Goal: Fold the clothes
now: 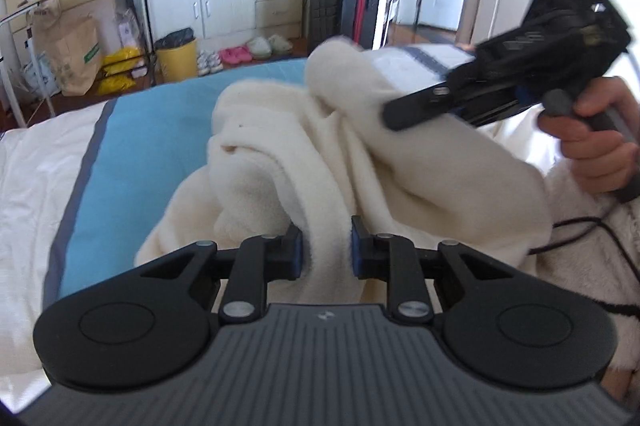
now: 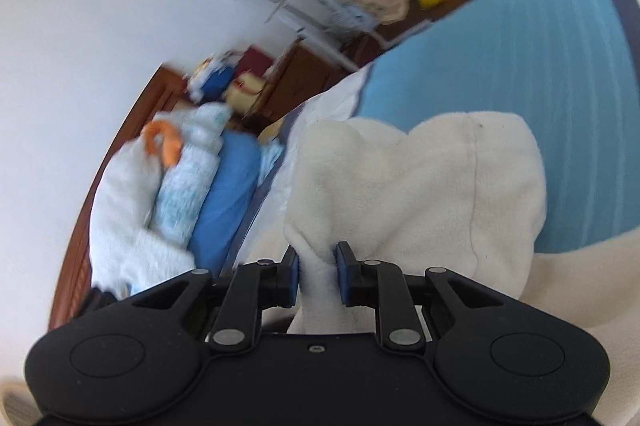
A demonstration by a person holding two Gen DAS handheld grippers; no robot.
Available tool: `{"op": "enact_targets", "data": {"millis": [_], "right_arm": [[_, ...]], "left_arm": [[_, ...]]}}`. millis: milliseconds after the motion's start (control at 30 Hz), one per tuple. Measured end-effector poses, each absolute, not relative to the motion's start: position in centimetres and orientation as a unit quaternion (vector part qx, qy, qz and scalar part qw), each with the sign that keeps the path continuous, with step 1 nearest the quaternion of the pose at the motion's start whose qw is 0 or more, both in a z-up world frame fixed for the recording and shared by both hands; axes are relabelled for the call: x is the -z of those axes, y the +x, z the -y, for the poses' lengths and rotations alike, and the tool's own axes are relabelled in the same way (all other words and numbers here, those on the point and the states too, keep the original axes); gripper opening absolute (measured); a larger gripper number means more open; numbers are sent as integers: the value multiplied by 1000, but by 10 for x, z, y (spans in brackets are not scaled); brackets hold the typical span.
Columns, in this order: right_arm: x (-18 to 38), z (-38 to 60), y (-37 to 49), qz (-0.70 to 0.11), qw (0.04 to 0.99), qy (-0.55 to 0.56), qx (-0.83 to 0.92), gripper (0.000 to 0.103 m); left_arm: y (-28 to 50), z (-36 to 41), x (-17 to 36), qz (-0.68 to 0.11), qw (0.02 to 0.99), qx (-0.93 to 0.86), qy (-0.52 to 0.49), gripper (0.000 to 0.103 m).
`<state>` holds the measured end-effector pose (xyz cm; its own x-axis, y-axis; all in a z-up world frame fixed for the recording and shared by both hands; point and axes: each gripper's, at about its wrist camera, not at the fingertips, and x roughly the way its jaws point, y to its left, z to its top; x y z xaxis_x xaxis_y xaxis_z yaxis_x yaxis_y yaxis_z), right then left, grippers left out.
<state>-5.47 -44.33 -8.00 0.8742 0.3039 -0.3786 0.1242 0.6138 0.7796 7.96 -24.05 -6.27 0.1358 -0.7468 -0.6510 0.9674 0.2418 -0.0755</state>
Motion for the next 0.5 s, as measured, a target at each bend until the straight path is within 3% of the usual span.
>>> {"op": "enact_targets", "data": {"millis": [167, 233, 267, 400, 500], "right_arm": [[73, 431, -39, -286, 892, 351, -11, 23], [71, 434, -40, -285, 890, 355, -11, 23], [69, 435, -45, -275, 893, 357, -15, 23], [58, 438, -64, -236, 907, 349, -17, 20], [40, 444, -57, -217, 930, 296, 33, 19]], "left_arm": [[107, 264, 68, -350, 739, 555, 153, 34], [115, 280, 81, -378, 732, 543, 164, 28], [112, 285, 86, -368, 736, 537, 185, 19], [96, 293, 91, -307, 762, 512, 249, 15], [110, 298, 62, -259, 802, 478, 248, 15]]}}
